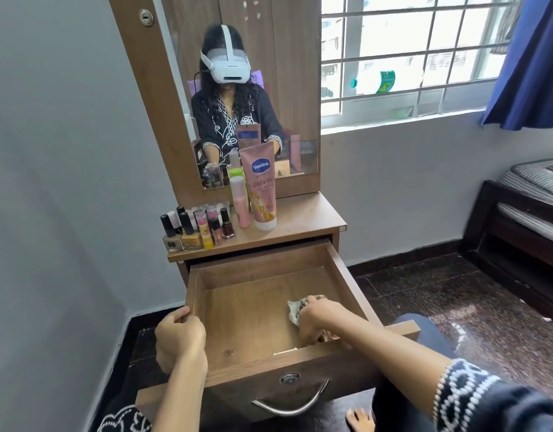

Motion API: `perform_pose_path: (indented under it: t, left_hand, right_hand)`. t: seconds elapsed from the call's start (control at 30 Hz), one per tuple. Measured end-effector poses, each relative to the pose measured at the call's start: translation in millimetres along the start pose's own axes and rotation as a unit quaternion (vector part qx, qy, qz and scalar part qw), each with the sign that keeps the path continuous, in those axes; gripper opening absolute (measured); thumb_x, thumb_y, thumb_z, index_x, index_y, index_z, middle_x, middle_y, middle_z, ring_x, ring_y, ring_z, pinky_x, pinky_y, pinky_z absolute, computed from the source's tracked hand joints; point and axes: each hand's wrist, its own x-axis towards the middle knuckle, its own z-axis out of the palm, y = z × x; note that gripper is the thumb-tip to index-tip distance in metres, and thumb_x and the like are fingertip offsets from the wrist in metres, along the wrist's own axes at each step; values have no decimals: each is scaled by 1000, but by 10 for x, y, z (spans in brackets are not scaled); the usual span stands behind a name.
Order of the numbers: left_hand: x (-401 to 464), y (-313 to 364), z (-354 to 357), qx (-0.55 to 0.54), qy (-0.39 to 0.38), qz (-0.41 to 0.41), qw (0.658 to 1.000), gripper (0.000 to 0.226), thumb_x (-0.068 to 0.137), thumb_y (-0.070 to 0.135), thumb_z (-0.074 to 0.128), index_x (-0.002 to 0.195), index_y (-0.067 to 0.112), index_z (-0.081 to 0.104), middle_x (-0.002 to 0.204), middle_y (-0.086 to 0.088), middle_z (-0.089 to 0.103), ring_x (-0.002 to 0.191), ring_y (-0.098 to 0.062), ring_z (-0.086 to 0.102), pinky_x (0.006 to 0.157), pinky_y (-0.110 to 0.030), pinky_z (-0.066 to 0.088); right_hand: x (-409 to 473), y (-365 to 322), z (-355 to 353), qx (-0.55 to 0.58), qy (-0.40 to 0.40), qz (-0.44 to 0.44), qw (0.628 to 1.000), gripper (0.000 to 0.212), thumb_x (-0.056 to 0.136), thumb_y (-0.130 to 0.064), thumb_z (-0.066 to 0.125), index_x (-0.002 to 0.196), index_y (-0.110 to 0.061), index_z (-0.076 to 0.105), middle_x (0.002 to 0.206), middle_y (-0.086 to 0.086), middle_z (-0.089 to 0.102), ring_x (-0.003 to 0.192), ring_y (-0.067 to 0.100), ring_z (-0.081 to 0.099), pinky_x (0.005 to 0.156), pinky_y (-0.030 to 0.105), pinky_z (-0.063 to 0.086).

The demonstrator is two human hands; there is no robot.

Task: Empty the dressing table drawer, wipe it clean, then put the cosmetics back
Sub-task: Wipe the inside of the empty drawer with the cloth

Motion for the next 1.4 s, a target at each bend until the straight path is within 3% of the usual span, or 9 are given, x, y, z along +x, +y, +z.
perform_pose_path:
  t: [0.17,0.37,0.5,0.67,0.83,0.97,1.13,1.27,1.4]
  left_hand:
    - [-9,6,0,1,-4,3,1000,23,93,8,52,106,18,68,112,-8,67,98,-34,61,89,-46,50]
    - [-12,24,-1,-9,3,-1,1000,24,92,9,50,104,19,69,111,-6,67,99,-33,60,87,-40,48]
    - [-10,-4,-3,-6,-1,-6,1000,25,91,7,50,103,19,68,108,-6,67,96,-34,61,85,-40,49]
    - [-27,-7,-26,-8,-8,-10,1000,25,90,8,51,103,20,68,107,-6,68,94,-32,61,83,-38,48]
    - [-15,30,-25,-21,0,-10,1000,24,91,8,50,103,20,68,110,-6,67,94,-31,60,82,-38,48]
    - [-33,18,-23,-18,-3,-18,1000,25,92,7,50,105,18,68,113,-7,66,99,-33,60,81,-38,46]
    - [-30,30,-16,-26,-5,-21,999,22,92,7,51,104,16,68,113,-8,67,101,-33,60,84,-38,46]
    - [-52,24,-28,-30,-7,-16,999,22,92,9,52,106,14,68,113,-6,66,89,-27,56,76,-33,41]
    - [-26,11,-14,-25,-10,-9,1000,22,92,10,52,106,15,69,110,-6,67,82,-23,52,74,-31,39]
  right_hand:
    - [283,-42,-148,119,94,40,988,55,98,-18,31,151,-12,16,159,8,-1,140,34,25,109,43,31]
    - [389,37,-262,187,184,126,957,56,91,-22,57,141,-7,37,146,11,30,131,26,42,94,36,46]
    - [386,77,-271,205,199,193,939,41,96,-20,47,133,-3,48,137,14,46,122,28,51,86,41,54]
    - [338,40,-296,185,167,234,940,37,94,-13,49,130,-3,52,130,9,55,116,25,58,75,36,56]
    - [223,-155,-222,86,79,220,969,37,94,-20,51,128,-9,56,125,-4,58,105,6,60,56,15,45]
    - [292,-180,-150,117,88,219,965,33,91,-17,54,123,-12,62,123,-4,60,107,11,61,67,22,53]
    - [369,22,-267,226,189,220,930,36,95,-13,46,129,-3,53,132,10,55,118,24,56,81,30,54]
    - [385,175,-338,297,202,212,909,39,92,-13,51,130,-5,52,134,11,53,124,26,52,89,35,51]
    - [367,166,-341,279,194,213,916,40,92,-13,48,131,-4,51,133,11,54,121,27,55,85,36,52]
